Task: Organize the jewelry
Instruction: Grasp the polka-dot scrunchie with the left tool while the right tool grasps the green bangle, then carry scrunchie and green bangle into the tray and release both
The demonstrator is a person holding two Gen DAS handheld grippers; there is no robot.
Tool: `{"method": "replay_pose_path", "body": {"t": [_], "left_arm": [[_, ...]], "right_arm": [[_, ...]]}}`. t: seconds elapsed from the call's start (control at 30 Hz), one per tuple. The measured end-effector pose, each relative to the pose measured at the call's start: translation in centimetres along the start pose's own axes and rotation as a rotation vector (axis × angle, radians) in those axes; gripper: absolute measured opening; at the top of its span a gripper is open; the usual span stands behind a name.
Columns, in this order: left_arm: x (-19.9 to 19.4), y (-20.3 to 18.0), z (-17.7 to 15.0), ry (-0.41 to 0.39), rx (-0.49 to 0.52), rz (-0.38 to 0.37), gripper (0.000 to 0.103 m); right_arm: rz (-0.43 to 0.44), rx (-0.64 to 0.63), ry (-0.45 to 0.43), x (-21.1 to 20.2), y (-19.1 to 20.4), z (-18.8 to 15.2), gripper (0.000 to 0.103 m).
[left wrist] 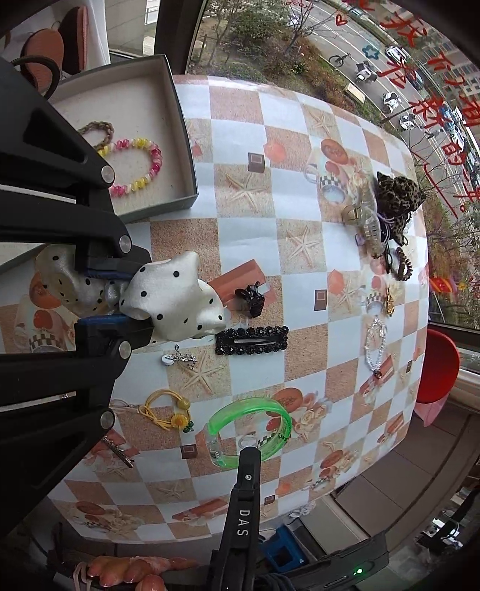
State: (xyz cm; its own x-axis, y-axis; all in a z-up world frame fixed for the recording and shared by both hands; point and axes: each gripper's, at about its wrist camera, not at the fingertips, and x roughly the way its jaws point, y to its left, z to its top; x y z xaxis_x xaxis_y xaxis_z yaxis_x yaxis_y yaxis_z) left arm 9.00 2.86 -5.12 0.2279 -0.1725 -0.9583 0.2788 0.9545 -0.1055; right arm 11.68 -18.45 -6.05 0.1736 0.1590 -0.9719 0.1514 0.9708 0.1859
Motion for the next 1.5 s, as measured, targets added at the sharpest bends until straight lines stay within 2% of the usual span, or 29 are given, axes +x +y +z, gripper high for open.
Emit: {"method": "replay_pose_path", "body": {"t": [0.43, 0.67, 1.03, 1.3, 1.5], "left_arm": [[-3.5, 4.0, -2.1, -0.065, -0.119, 0.005, 0.018], [-4.8, 7.5, -4.4, -0.079, -0.208, 0.023, 0.018], [-5.6, 14.1, -10.1, -0.059, -0.368, 0.08, 0.018], [-3.9, 17.9, -14.7, -0.001, -0.476, 0.132, 0.018], [-1.3, 19.0, -16.5, 0.045, -0.521, 0.164, 0.018]], "right_arm": [[0.052, -0.038, -0.024, -3.3, 2.4, -1.2, 0.007], [0.074, -0.1, -0.025, -4.3, 5.3, -1.5, 0.007], [0.133, -0.279, 0.019, -3.2, 14.4, -2.2, 0.007], [0.154, -0.421, 0.105, 1.0, 22.5, -4.2, 0.007], [0.141, -0.504, 0.161, 4.9, 27.5, -5.4, 0.007]]}}
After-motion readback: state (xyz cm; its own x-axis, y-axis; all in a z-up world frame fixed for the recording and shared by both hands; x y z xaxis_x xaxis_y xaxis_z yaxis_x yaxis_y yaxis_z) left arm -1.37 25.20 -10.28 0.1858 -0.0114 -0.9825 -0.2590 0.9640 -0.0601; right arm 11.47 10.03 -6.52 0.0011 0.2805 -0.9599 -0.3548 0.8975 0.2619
